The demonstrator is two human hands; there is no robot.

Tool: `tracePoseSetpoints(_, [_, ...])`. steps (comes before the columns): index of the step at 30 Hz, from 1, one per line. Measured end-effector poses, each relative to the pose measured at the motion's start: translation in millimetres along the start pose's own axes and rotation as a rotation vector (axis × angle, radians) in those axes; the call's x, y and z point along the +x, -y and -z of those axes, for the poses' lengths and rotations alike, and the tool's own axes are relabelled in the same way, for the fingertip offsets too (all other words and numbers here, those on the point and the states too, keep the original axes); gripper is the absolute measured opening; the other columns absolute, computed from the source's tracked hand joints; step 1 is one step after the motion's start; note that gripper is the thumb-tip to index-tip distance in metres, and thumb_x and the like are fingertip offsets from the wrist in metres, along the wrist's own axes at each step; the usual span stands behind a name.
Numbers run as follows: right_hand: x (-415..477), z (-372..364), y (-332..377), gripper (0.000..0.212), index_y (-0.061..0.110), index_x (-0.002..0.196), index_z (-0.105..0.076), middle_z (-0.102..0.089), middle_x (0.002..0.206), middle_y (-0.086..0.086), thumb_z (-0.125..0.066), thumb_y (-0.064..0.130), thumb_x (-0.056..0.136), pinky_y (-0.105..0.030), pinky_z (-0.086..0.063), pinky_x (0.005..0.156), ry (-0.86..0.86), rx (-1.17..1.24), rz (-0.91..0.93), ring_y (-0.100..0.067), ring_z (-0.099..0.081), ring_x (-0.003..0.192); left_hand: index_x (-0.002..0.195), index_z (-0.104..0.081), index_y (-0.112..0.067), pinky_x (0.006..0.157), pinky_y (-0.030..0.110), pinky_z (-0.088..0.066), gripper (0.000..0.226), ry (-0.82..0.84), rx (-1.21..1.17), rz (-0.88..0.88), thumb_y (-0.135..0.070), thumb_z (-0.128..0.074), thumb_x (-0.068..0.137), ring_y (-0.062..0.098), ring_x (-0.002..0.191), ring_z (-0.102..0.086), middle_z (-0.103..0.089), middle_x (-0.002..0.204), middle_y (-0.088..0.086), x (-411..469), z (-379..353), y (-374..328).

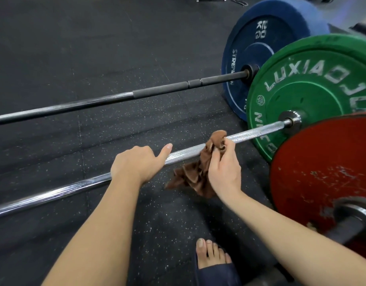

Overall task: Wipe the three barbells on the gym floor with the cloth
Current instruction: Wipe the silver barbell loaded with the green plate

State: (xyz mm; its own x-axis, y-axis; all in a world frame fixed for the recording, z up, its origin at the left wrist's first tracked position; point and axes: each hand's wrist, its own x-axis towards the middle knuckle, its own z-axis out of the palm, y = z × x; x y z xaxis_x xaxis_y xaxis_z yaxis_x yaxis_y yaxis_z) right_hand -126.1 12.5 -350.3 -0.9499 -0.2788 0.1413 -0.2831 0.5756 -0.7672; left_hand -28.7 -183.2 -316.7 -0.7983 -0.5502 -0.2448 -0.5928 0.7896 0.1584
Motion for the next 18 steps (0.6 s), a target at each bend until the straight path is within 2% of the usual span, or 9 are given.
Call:
tracePoseSetpoints(4, [25, 14, -11, 0.025, 0.024, 0.13, -0.042, -0.065, 0.127, -0.007, -0.04, 0.029, 0.106, -0.041, -0.04, 0.081, -0.178, -0.003, -0.167, -0.039, -0.062, 0.109, 0.076, -0.064, -0.018, 0.074, 0.038, -0.045, 0.088, -0.01, 0.011, -0.008, -0.083, -0.007, 0.091, 0.026, 0.078, -0.061, -0.064, 0.078, 0.001, 0, -1, 1])
tracePoseSetpoints(7, [41, 25, -22, 0.022, 0.023, 0.127, -0.042, -0.064, 0.127, -0.006, -0.039, 0.03, 0.107, -0.042, -0.041, 0.083, -0.251, -0.001, -0.187, -0.038, -0.062, 0.11, 0.076, -0.064, -0.018, 0.073, 0.037, -0.045, 0.088, -0.007, 0.008, -0.01, -0.083, -0.008, 0.091, 0.025, 0.077, -0.061, -0.064, 0.078, 0.0, 0, -1, 1])
tracePoseSetpoints(11, [28, 23, -16, 0.026, 0.021, 0.131, -0.044, -0.061, 0.128, -0.007, -0.042, 0.027, 0.106, -0.042, -0.045, 0.086, -0.117, -0.042, -0.1, -0.038, -0.062, 0.108, 0.074, -0.063, -0.017, 0.072, 0.037, -0.047, 0.089, -0.009, 0.001, -0.012, -0.083, -0.007, 0.091, 0.024, 0.075, -0.061, -0.064, 0.077, 0.001, 0, -1, 1])
tracePoseSetpoints(15, [-1, 2, 3, 0.027, 0.023, 0.132, -0.043, -0.059, 0.128, -0.005, -0.042, 0.021, 0.105, -0.035, -0.036, 0.081, 0.031, -0.008, -0.012, -0.036, -0.061, 0.107, 0.073, -0.063, -0.017, 0.073, 0.038, -0.048, 0.089, -0.019, -0.001, -0.015, -0.084, -0.007, 0.091, 0.023, 0.074, -0.061, -0.064, 0.076, 0.0, 0, -1, 1])
tracePoseSetpoints(18, [-9, -4, 8, 0.032, 0.026, 0.136, -0.04, -0.058, 0.131, -0.001, -0.042, 0.021, 0.105, -0.035, -0.036, 0.08, 0.071, -0.009, 0.007, -0.036, -0.061, 0.106, 0.073, -0.064, -0.017, 0.073, 0.038, -0.047, 0.09, -0.027, 0.006, -0.011, -0.084, -0.006, 0.09, 0.024, 0.075, -0.061, -0.064, 0.075, 0.0, -1, -1, 0])
